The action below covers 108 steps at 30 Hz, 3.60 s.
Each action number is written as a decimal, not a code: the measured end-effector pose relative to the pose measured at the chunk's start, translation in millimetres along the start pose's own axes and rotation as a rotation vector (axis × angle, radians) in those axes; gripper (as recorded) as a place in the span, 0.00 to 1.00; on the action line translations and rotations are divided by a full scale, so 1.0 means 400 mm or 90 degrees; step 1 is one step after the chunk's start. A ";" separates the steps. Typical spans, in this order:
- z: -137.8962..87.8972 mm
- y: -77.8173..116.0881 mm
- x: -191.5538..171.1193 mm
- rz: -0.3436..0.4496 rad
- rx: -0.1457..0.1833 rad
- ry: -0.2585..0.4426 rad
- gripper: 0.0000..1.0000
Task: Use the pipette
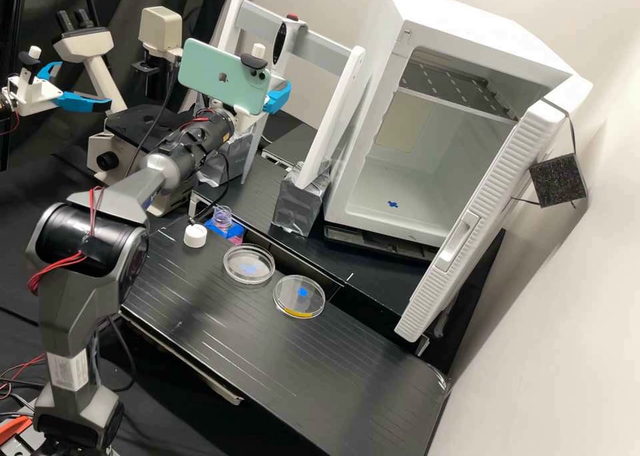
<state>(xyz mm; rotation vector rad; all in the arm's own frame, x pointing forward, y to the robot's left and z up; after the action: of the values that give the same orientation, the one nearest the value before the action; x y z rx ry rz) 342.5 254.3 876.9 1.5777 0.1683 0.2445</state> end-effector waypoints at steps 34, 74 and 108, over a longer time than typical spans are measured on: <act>0.023 -0.015 0.024 -0.004 -0.079 -0.021 1.00; 0.023 -0.003 0.018 0.001 -0.044 -0.015 0.00; 0.005 0.013 0.034 -0.017 -0.046 -0.019 0.00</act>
<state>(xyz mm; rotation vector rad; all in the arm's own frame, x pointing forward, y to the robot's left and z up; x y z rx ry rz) 355.9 255.6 882.8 1.5056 0.1555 0.2047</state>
